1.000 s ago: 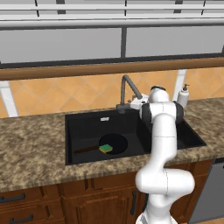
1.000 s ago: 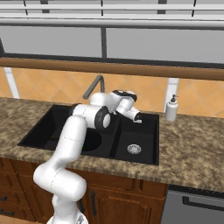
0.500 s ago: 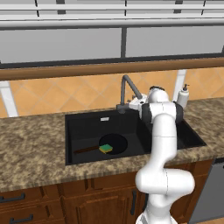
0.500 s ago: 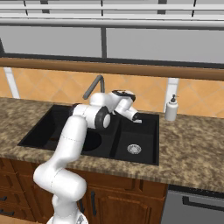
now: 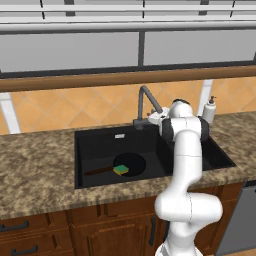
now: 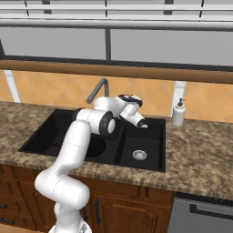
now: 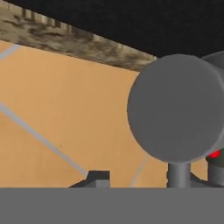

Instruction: Pick the pan and sponge and place them into the sink. Then turn on the water.

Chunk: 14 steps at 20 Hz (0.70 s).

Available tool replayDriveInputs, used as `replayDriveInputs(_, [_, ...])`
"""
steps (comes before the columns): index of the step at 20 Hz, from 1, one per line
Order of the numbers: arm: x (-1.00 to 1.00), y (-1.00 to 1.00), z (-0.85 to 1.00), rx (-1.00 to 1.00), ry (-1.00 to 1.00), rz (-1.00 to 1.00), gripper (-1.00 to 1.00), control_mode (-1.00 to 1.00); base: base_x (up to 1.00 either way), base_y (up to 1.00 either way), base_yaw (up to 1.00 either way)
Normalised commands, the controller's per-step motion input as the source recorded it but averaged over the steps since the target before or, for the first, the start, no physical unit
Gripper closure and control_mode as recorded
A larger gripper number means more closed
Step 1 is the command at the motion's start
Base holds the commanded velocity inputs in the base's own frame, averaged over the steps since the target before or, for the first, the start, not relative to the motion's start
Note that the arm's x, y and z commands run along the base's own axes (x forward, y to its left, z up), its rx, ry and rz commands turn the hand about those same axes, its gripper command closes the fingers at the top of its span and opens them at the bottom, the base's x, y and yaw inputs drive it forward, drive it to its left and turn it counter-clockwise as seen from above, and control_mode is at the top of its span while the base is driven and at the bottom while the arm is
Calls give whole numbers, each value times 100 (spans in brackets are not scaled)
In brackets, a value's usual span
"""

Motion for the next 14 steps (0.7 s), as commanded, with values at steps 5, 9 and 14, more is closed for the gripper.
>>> replayDriveInputs(5, [44,-40,0,5,-1,-16,100,-100,0,0,0])
replayDriveInputs(9, [51,-54,0,7,-1,-17,100,-100,0,0,0])
replayDriveInputs(14, [51,-94,0,18,0,-7,100,-100,0,0,0])
